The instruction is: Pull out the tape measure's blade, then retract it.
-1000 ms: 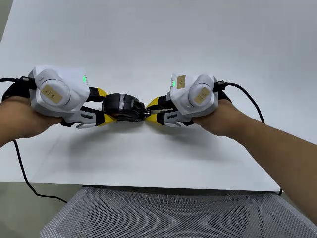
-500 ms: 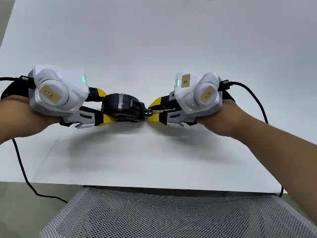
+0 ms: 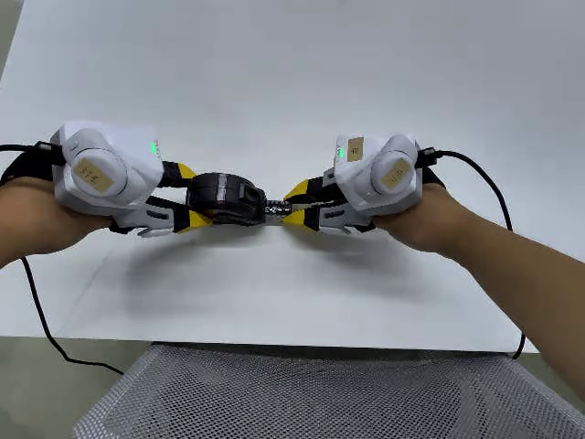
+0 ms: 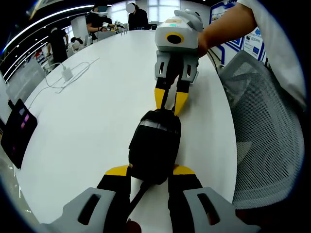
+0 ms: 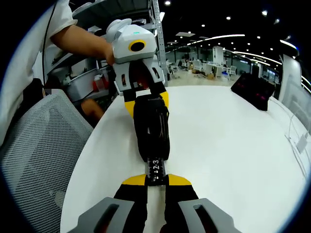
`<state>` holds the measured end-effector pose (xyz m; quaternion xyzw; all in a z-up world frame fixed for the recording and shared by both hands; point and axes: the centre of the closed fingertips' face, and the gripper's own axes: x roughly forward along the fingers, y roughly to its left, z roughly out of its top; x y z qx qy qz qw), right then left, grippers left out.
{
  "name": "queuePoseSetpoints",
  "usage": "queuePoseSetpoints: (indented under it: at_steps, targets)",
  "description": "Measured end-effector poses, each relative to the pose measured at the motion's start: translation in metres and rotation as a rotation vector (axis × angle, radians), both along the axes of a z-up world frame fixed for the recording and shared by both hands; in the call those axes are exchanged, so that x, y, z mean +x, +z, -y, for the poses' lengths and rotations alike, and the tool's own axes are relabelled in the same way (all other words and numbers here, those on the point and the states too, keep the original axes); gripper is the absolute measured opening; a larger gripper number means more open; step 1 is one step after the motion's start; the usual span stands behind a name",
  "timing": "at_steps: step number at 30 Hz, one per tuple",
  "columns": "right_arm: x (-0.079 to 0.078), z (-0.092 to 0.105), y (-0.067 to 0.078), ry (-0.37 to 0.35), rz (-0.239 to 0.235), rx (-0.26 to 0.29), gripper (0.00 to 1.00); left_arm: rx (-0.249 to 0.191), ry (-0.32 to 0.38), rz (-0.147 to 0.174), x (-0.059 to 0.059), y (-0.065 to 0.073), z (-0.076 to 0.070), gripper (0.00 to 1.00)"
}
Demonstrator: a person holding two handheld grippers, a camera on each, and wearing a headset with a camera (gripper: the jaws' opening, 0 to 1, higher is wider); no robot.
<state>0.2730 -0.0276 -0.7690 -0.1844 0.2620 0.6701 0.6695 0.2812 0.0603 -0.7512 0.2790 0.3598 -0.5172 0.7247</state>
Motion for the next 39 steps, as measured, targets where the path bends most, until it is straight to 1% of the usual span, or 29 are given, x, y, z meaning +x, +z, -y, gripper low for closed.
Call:
queuePoseSetpoints:
  at_steps: [7, 12, 27, 39]
  targets:
    - [0.002, 0.012, 0.0, -0.007, 0.001, -0.008, 0.09, 0.001, 0.0, 0.002, 0.0, 0.0, 0.0, 0.24]
    - [0.001, 0.019, 0.0, -0.01, 0.012, -0.016, 0.09, 0.001, 0.001, 0.002, 0.0, 0.0, 0.0, 0.24]
    - [0.002, 0.044, 0.002, -0.031, 0.024, -0.036, 0.09, 0.001, 0.0, 0.003, 0.0, 0.001, 0.001, 0.24]
    - [0.003, 0.058, 0.004, -0.037, 0.03, -0.052, 0.09, 0.0, 0.004, 0.002, 0.0, 0.001, 0.001, 0.24]
